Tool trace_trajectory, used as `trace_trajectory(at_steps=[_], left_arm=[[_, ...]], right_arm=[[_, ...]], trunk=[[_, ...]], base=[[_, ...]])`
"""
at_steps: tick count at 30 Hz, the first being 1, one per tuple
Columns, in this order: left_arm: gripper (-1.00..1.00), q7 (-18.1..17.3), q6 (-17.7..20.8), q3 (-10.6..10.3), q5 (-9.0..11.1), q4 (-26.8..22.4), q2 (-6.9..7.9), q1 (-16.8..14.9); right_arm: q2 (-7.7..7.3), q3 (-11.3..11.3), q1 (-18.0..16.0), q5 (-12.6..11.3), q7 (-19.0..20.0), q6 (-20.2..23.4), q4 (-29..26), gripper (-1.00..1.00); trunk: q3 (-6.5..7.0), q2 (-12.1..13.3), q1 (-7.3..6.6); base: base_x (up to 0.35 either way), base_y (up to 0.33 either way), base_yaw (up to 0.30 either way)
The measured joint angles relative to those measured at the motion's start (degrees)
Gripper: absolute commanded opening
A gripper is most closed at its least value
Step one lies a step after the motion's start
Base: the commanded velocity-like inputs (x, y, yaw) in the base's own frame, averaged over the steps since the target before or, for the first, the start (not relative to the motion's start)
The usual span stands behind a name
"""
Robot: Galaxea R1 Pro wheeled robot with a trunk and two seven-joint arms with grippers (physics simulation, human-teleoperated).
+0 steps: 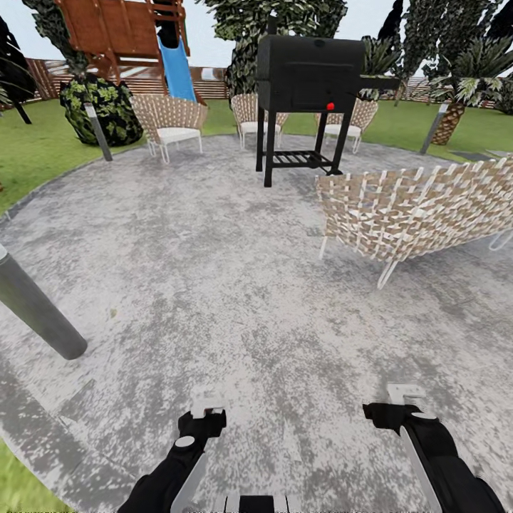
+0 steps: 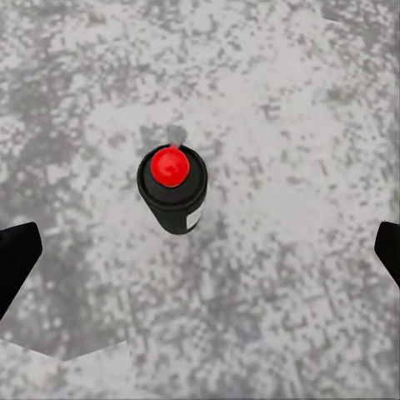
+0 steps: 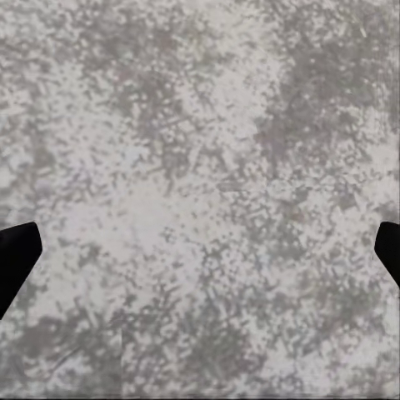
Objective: Pick up the pesticide atomizer in the garden and spray insectifuge to fully cover both potted plants in the garden.
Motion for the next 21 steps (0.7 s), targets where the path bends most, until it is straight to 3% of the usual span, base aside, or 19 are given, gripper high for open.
trace_trajectory(at_steps=[21], left_arm=[[1.0, -0.1, -0.5, 0.2, 0.1, -1.2, 0.56, 0.0]], right_arm=[[0.03, 0.0, 0.0, 0.0, -0.1, 0.0, 0.8, 1.0]], trunk=[[-4.65, -0.3, 0.54]], base=[[0.0, 0.0, 0.0]])
